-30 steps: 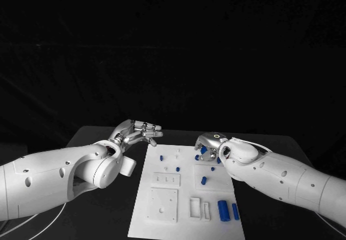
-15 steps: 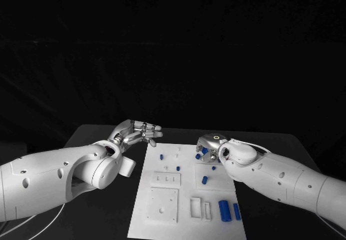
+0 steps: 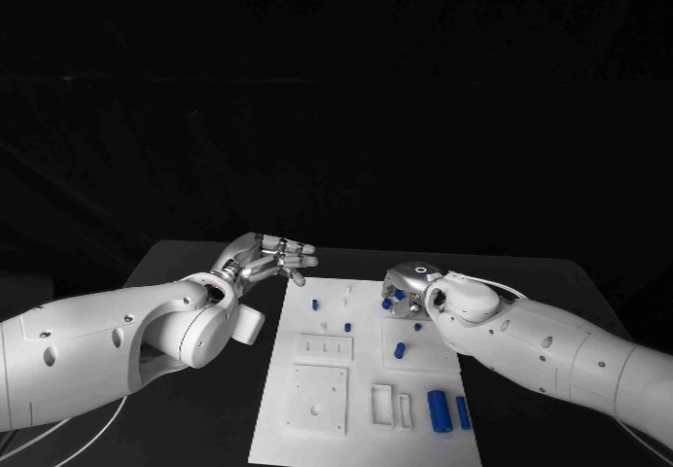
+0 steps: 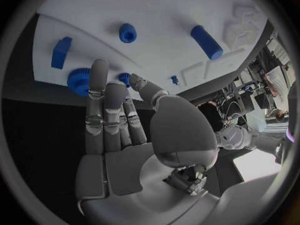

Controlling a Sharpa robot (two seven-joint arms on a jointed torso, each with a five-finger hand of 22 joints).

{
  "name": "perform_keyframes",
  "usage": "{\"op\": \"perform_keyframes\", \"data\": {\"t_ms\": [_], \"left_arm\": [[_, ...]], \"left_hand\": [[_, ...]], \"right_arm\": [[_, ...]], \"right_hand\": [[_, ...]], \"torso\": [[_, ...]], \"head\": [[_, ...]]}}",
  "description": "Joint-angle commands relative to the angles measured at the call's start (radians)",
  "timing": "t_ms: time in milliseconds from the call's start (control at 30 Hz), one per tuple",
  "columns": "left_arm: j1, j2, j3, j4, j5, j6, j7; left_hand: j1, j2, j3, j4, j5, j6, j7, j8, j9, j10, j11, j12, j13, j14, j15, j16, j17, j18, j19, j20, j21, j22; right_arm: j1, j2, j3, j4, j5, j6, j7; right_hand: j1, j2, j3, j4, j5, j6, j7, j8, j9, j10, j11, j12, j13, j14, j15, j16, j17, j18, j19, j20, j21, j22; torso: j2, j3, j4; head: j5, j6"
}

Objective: Assemble the parts on the task board

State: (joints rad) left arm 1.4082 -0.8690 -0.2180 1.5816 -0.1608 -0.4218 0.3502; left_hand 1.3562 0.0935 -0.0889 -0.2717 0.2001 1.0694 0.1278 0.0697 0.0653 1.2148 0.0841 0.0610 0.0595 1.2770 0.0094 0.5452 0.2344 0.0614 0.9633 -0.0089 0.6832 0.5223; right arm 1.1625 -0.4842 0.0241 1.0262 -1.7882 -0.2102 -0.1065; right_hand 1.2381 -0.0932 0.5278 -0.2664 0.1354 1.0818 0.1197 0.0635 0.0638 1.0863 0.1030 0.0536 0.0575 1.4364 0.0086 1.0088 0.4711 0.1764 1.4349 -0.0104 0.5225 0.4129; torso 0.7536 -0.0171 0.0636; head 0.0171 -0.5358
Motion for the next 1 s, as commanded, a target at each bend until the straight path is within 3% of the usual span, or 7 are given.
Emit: {"op": "perform_keyframes", "data": {"t_ms": [33,433,700,933,1000], "left_arm": [[0.004,0.001,0.002,0.003,-0.007,0.014,0.002],[0.009,0.003,0.003,0.007,-0.01,0.014,-0.001],[0.011,0.007,0.003,0.003,-0.01,0.014,-0.002],[0.011,0.01,0.003,0.0,-0.011,0.014,-0.003],[0.011,0.01,0.003,0.0,-0.011,0.014,-0.004]], "left_hand": [[-0.006,0.001,-0.004,0.0,-0.003,-0.009,0.001,-0.004,0.001,-0.006,0.0,-0.003,0.0,-0.009,0.0,0.003,-0.001,0.011,0.006,0.0,-0.006,0.001],[-0.006,0.001,-0.004,0.0,-0.003,-0.009,0.001,-0.004,0.001,-0.006,0.0,-0.003,0.0,-0.009,0.0,0.003,-0.001,0.011,0.006,0.0,-0.006,0.001],[-0.004,0.002,-0.009,0.0,-0.006,-0.009,0.001,-0.004,0.001,-0.007,0.0,-0.002,0.0,-0.009,0.0,0.006,-0.004,0.011,0.008,0.0,-0.008,0.001],[-0.003,0.003,-0.01,0.0,-0.008,-0.009,0.002,-0.004,0.001,-0.007,0.0,-0.002,0.0,-0.009,0.0,0.006,-0.006,0.011,0.008,0.0,-0.009,0.002],[-0.003,0.003,-0.01,0.0,-0.008,-0.009,0.002,-0.004,0.001,-0.007,0.0,-0.002,0.0,-0.009,0.0,0.006,-0.006,0.011,0.008,0.0,-0.009,0.002]], "right_arm": [[0.0,0.002,0.0,-0.002,-0.008,0.025,0.003],[0.0,0.018,-0.002,-0.02,0.0,0.019,0.009],[-0.001,0.017,-0.003,-0.018,0.007,0.006,0.011],[-0.001,0.017,-0.003,-0.012,0.008,-0.01,0.01],[-0.001,0.016,-0.003,-0.011,0.007,-0.025,0.007]], "right_hand": [[-0.007,-0.001,0.012,-0.001,-0.008,0.005,0.0,-0.001,-0.001,0.006,-0.001,0.003,0.0,-0.006,-0.003,0.004,-0.001,-0.006,0.0,-0.006,-0.002,0.003],[-0.01,0.001,0.036,0.005,-0.017,-0.003,0.001,-0.002,-0.001,0.007,-0.001,0.004,0.0,-0.007,-0.004,0.005,-0.002,-0.006,0.0,-0.006,-0.003,0.011],[-0.019,0.003,0.065,0.013,-0.016,0.014,0.001,-0.001,0.0,0.045,-0.011,0.003,0.0,-0.007,-0.011,0.006,-0.001,-0.011,0.0,-0.013,-0.004,0.019],[-0.012,0.018,0.08,0.015,-0.039,0.059,-0.004,0.001,0.003,0.11,-0.028,0.004,0.001,-0.007,-0.024,0.007,0.0,-0.02,-0.002,-0.024,-0.002,0.026],[0.002,0.028,0.086,0.008,-0.054,0.091,-0.013,0.006,0.008,0.156,-0.042,0.005,0.003,-0.007,-0.033,0.006,0.001,-0.024,-0.003,-0.031,-0.001,0.029]], "torso": [[0.003,0.0,-0.0009],[0.014,0.0016,0.0017],[0.015,0.0,0.0028],[0.017,-0.0001,0.0028],[0.018,-0.0001,0.0019]], "head": [[0.001,-0.004],[-0.003,-0.005],[-0.002,-0.006],[-0.001,-0.002],[0.0,-0.001]]}}
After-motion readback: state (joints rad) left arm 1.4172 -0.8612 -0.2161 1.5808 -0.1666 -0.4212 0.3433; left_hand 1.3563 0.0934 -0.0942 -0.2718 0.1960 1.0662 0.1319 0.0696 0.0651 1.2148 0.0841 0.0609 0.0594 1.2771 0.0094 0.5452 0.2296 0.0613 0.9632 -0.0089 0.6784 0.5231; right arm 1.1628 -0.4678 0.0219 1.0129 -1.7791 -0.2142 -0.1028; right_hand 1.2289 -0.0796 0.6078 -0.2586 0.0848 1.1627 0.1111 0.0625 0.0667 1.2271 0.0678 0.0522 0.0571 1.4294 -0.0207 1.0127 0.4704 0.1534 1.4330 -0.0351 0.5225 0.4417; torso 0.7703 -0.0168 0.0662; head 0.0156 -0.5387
